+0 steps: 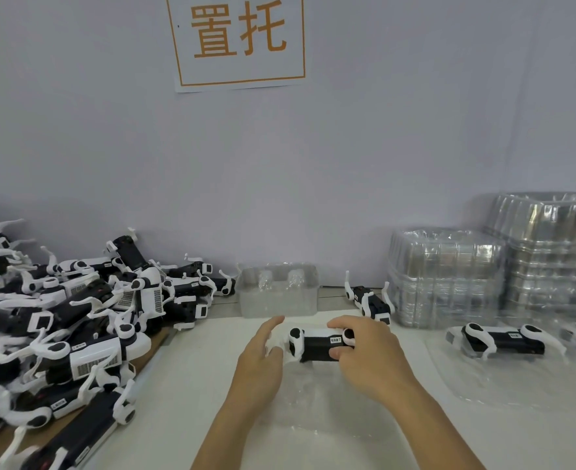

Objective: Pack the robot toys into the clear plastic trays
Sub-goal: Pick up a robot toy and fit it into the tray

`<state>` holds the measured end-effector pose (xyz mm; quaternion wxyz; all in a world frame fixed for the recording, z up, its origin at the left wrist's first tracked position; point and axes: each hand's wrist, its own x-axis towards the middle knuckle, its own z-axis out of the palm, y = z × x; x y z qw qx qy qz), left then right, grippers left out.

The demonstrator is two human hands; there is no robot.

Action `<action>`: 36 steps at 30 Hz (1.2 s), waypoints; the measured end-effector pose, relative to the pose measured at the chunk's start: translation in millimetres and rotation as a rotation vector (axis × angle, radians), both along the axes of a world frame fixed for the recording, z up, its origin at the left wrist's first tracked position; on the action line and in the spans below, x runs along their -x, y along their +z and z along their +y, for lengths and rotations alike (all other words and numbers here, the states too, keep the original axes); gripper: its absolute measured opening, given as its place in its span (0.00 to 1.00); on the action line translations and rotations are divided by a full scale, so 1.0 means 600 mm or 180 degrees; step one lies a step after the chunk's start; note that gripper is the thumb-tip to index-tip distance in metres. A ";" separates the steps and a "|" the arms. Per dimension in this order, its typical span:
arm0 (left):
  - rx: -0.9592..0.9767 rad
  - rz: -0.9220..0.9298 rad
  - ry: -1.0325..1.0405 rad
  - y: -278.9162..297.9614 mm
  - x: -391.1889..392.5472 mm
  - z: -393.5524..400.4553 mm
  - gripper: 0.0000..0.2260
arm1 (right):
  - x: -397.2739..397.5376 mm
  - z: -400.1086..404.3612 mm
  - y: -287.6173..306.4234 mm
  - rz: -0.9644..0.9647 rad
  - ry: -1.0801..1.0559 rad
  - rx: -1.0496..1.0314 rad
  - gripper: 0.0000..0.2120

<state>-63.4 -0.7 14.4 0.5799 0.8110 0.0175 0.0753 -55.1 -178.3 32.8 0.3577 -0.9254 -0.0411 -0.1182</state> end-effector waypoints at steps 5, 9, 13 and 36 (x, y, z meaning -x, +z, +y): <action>0.0008 -0.0092 0.0082 -0.002 -0.007 0.003 0.24 | -0.002 0.001 0.002 -0.0069 -0.0093 -0.0006 0.20; -0.0044 -0.0104 0.0131 -0.003 -0.009 0.001 0.23 | -0.004 0.007 -0.004 -0.0111 -0.0031 0.0094 0.20; -0.0127 -0.0175 0.0092 -0.002 -0.005 -0.004 0.21 | -0.006 0.019 -0.012 -0.0065 -0.0140 0.0242 0.19; -0.0954 -0.0402 0.0035 -0.016 -0.006 -0.009 0.09 | -0.009 0.013 -0.014 -0.0051 -0.0278 0.0116 0.13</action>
